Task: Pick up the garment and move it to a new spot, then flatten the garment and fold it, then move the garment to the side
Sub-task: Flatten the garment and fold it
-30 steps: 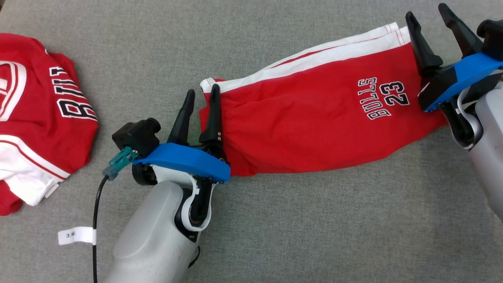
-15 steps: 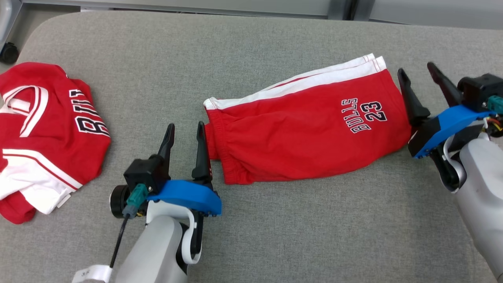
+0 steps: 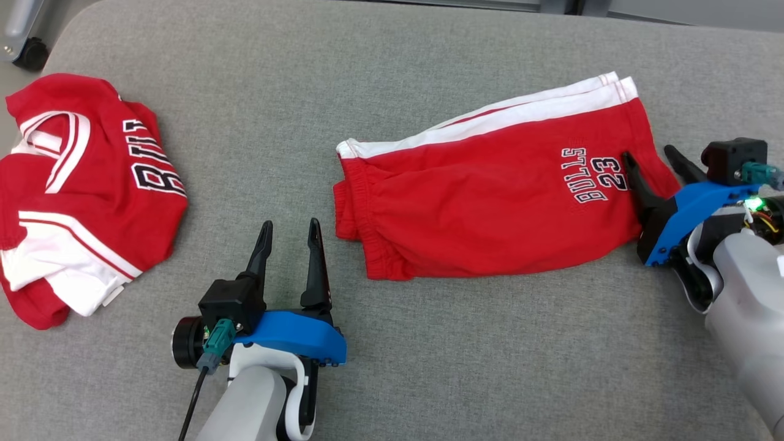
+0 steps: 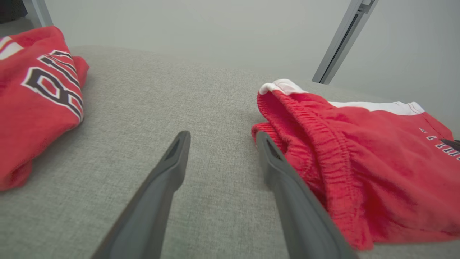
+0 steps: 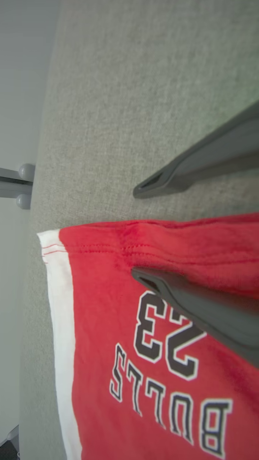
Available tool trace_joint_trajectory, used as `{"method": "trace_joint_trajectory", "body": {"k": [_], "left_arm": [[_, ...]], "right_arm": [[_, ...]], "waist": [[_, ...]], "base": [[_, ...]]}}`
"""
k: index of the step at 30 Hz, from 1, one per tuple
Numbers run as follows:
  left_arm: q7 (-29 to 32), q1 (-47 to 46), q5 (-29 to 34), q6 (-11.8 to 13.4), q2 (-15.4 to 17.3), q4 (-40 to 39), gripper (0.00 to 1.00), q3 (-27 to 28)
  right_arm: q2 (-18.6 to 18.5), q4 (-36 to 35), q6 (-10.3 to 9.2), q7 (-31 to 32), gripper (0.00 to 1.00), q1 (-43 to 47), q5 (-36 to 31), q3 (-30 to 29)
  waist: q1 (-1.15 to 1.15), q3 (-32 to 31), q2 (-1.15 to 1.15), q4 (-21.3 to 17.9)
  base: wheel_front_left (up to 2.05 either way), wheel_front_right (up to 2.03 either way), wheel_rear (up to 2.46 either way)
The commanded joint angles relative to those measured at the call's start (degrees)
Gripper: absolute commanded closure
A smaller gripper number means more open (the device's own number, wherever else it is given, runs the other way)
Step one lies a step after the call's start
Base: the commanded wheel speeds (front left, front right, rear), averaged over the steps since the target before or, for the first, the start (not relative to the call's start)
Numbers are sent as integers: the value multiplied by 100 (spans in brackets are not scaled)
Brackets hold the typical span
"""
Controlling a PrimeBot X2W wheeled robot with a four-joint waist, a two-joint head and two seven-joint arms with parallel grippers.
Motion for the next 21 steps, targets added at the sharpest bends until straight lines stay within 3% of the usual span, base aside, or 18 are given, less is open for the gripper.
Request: {"method": "trace_joint_trajectory", "body": {"k": [1, 2, 3, 4, 21], "left_arm": [[-15, 29, -6, -7, 5, -18, 0, -9], [-15, 15, -5, -8, 4, -23, 0, -9], [-15, 1, -6, -9, 4, -24, 0, -1], [-15, -12, -10, 0, 4, -30, 0, 5], [-15, 500, 92, -294, 5, 397, 0, 84]], "right_arm": [[88, 125, 2, 132, 0, 168, 29, 88], [128, 152, 3, 234, 30, 208, 117, 177], [164, 153, 10, 310, 74, 248, 204, 244], [178, 132, 11, 347, 100, 284, 257, 326], [-121, -419, 1, -399, 100, 1055, 1621, 463]], "waist": [[1, 25, 0, 23], [1, 31, 0, 32], [1, 31, 0, 35], [1, 23, 0, 33], [1, -1056, 0, -260]], "base": [[0, 0, 0], [0, 0, 0], [0, 0, 0], [0, 0, 0], [0, 0, 0]]}}
